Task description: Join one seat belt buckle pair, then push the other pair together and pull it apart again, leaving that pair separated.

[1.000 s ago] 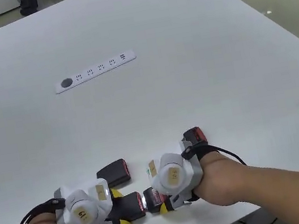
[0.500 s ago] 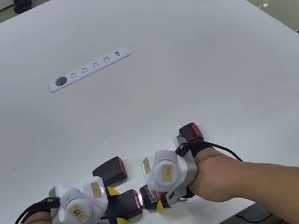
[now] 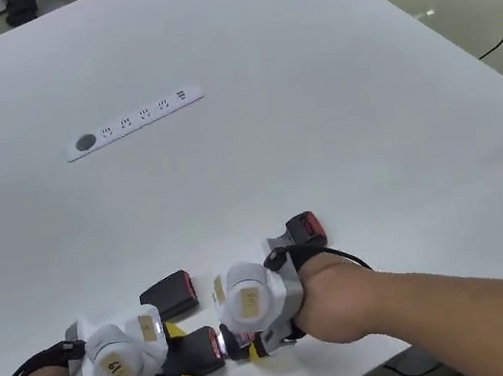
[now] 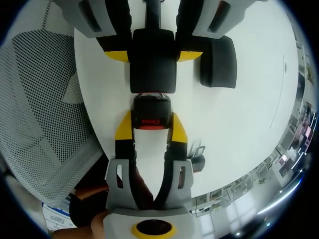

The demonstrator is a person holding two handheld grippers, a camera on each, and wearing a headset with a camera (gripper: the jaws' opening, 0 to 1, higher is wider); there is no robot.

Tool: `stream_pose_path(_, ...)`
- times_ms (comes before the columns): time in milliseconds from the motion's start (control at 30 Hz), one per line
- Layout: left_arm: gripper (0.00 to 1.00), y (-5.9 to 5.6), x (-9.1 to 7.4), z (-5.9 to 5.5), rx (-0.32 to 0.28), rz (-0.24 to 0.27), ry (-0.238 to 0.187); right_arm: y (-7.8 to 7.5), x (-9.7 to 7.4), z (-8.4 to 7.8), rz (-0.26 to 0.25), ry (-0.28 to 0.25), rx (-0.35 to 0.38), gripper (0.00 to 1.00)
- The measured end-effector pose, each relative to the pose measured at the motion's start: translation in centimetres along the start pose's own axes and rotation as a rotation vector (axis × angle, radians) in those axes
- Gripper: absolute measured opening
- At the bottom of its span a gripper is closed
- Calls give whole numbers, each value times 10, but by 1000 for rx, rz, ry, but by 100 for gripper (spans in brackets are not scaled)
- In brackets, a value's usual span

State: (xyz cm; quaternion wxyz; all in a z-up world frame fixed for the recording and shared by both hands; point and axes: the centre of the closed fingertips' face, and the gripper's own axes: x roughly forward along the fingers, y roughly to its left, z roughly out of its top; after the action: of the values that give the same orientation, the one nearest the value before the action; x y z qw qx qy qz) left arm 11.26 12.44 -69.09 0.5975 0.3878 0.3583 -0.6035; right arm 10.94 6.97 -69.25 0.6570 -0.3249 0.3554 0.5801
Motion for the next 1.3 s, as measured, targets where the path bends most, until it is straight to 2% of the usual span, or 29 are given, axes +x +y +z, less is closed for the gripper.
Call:
stream_pose_path(167, 34, 1, 0, -2, -1, 7, -5, 0, 0, -1, -7, -4, 11, 34)
stream_pose_path(300, 34, 1, 0, -2, 2, 10, -13, -1, 0, -1, -17, -35, 17, 34)
stream_pose_path(500, 34, 1, -1, -1, 3, 11, -14, -2, 1, -1, -19, -55, 27, 34)
stream_pose_path(933, 33, 3, 0, -3, -5, 18, -21, -1, 0, -2, -15, -70, 21, 33)
stream_pose_path(1300, 34, 2, 0, -1, -21, 23, -4, 0, -1, -1, -19, -78, 30, 34)
